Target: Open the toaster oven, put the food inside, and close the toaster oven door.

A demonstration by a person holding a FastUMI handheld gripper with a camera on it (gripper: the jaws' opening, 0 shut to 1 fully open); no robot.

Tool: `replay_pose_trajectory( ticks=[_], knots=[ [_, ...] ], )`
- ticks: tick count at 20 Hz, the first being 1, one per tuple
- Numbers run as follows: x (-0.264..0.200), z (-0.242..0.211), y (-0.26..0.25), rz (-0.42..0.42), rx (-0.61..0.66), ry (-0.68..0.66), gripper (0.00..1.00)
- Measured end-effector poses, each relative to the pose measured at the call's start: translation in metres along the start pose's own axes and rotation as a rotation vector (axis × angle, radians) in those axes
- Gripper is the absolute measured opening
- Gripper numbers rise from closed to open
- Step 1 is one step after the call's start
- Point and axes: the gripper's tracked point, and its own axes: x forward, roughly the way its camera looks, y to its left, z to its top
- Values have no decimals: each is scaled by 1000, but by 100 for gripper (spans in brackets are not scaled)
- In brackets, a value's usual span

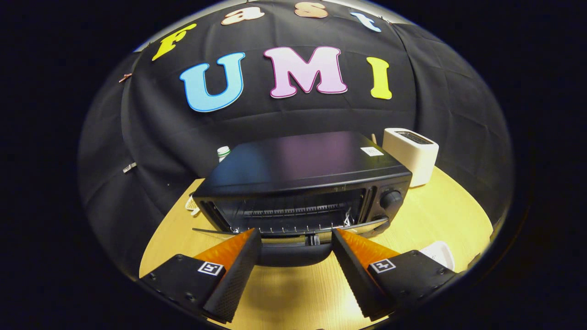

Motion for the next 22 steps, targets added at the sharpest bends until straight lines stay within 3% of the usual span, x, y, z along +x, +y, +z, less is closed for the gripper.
replay_pose_trajectory(
  ticks=[3, 8, 15, 22],
  knots=[
    [-13, -21, -3, 17, -9, 29, 98],
    [-30, -60, -6, 60, -177, 63, 98],
    [-35, -130, -17, 69, -197, 235, 97],
    [-51, -107, -44, 108, -236, 201, 99]
  ],
)
